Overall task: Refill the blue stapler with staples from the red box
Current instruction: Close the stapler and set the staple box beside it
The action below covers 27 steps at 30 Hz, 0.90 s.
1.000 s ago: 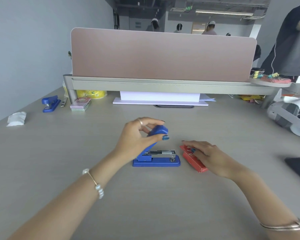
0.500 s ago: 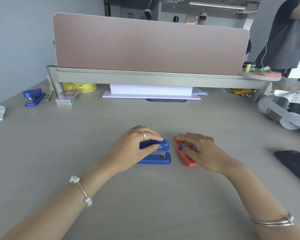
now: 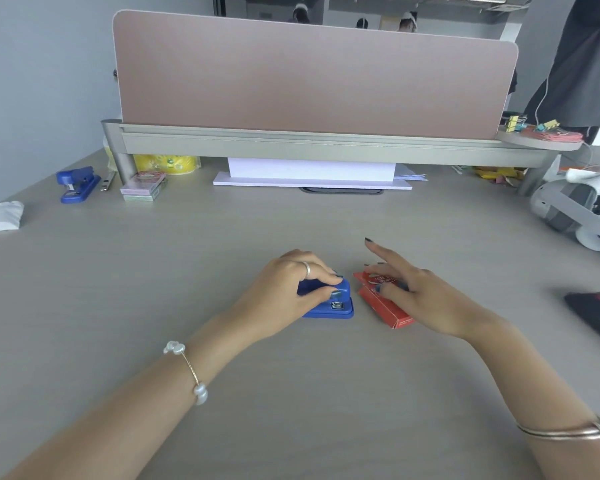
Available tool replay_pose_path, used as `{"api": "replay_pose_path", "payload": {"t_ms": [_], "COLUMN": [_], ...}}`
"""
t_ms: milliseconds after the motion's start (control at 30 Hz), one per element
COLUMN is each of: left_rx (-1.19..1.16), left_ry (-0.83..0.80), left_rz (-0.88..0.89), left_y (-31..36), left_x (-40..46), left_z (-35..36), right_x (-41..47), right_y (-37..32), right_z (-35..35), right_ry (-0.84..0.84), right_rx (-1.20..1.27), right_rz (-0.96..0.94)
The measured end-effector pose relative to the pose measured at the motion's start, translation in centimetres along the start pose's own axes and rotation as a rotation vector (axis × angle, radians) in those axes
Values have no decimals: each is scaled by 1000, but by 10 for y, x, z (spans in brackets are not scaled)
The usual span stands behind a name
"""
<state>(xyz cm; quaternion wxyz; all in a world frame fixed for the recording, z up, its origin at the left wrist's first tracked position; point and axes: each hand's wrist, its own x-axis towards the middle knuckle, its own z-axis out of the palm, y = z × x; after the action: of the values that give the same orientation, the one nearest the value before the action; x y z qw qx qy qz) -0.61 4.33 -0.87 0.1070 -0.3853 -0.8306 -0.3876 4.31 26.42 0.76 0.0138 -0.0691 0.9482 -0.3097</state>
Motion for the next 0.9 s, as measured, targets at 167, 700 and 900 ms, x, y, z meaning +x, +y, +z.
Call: {"api": "replay_pose_path", "payload": {"t_ms": [167,700,900], "left_rx": [-65,-232,-175], "left_ry": [-20,-85,-27], "left_rz": [-65,-220,-241], "left_y": [0,-15,-42], "left_x": [-1,3,31], "left_z": [-4,-19,-22], "right_x": [-1,-12,34], "right_y": [0,19,16], "right_z": [-3,-8,-11], "right_ry": [-16,-190,14], "right_rx": [163,56,104], "right_rz": [17,-83,-84]}}
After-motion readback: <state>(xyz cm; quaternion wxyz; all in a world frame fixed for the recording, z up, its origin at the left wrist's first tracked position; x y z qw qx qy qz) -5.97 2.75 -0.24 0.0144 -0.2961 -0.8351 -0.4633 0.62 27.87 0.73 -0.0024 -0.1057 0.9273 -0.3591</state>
